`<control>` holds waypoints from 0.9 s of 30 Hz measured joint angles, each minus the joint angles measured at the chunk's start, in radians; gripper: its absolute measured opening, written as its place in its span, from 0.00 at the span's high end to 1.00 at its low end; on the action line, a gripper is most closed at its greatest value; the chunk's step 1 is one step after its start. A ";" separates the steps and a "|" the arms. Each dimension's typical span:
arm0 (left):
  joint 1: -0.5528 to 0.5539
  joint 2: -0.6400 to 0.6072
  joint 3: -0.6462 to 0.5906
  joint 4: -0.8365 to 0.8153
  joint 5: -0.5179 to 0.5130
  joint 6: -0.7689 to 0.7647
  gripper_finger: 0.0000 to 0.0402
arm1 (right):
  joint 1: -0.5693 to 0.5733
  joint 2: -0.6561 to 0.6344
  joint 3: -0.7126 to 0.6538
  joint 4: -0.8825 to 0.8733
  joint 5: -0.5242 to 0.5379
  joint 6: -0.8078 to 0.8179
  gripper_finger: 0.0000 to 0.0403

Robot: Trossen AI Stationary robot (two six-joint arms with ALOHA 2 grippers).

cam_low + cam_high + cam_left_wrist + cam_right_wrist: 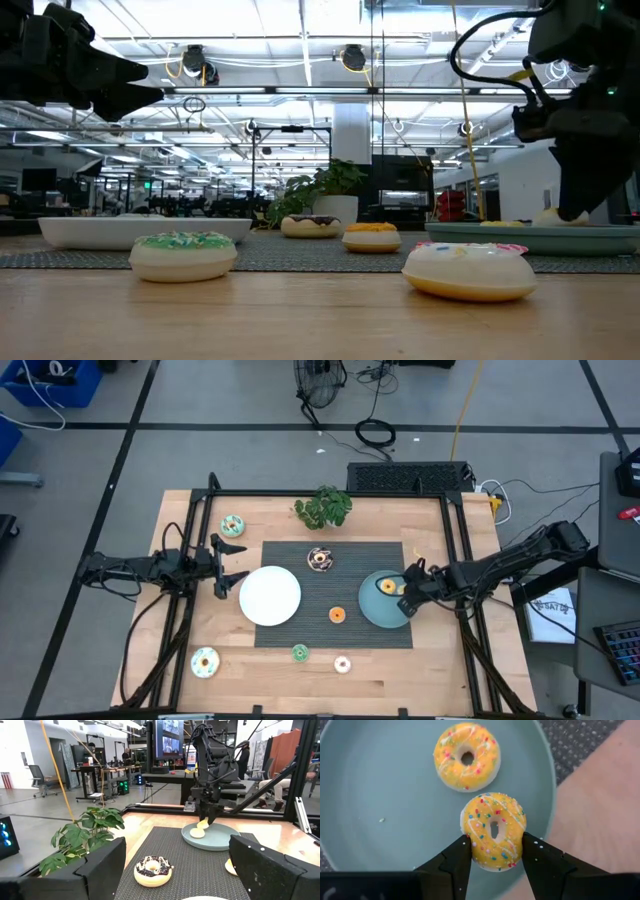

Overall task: Pick & Place donuts
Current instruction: Put the small yellow doughnut on top of the blue plate

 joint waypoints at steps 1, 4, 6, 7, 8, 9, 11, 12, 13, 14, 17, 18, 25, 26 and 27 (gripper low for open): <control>0.000 0.000 0.000 0.000 0.000 0.000 0.13 | -0.002 0.000 0.000 0.000 0.007 -0.003 0.61; 0.000 0.000 0.000 0.000 0.000 0.000 0.13 | -0.012 0.000 0.000 0.000 0.010 -0.018 0.61; 0.000 0.000 0.000 0.000 0.000 0.000 0.13 | -0.015 0.000 0.000 0.000 0.010 -0.020 0.61; 0.000 0.000 0.000 0.000 0.000 0.000 0.13 | -0.016 0.000 0.000 0.000 0.010 -0.020 0.61; 0.000 0.000 0.000 0.000 0.000 0.000 0.13 | -0.016 0.000 0.000 0.000 0.010 -0.021 0.61; 0.000 0.000 0.000 0.000 0.000 0.000 0.13 | -0.016 0.000 0.000 0.000 0.010 -0.022 0.61; 0.000 0.000 0.000 0.000 0.000 0.000 0.13 | -0.016 0.000 0.000 0.000 0.010 -0.038 0.61; 0.000 0.000 0.000 0.000 0.000 0.000 0.13 | -0.016 0.000 0.000 0.000 0.010 -0.055 0.61; 0.000 0.000 0.000 0.000 0.000 0.000 0.13 | -0.016 0.000 0.000 0.000 0.009 -0.075 0.61; 0.000 0.000 0.000 0.000 0.000 0.000 0.13 | -0.016 0.000 0.000 0.000 0.009 -0.093 0.61; 0.000 0.000 0.000 0.000 0.000 0.000 0.13 | -0.016 0.000 0.000 0.017 0.009 -0.129 0.61; 0.000 0.000 0.000 0.000 0.000 0.000 0.13 | -0.016 0.000 0.000 0.027 0.009 -0.138 0.61; 0.000 0.000 0.000 0.000 0.000 0.000 0.13 | -0.016 0.000 0.000 0.076 0.010 -0.164 0.61; 0.000 0.000 0.000 0.000 0.000 0.000 0.13 | -0.016 0.000 0.000 0.080 0.010 -0.164 0.60; 0.000 0.000 0.000 0.000 0.000 0.000 0.13 | -0.016 0.000 0.000 0.081 0.010 -0.165 0.59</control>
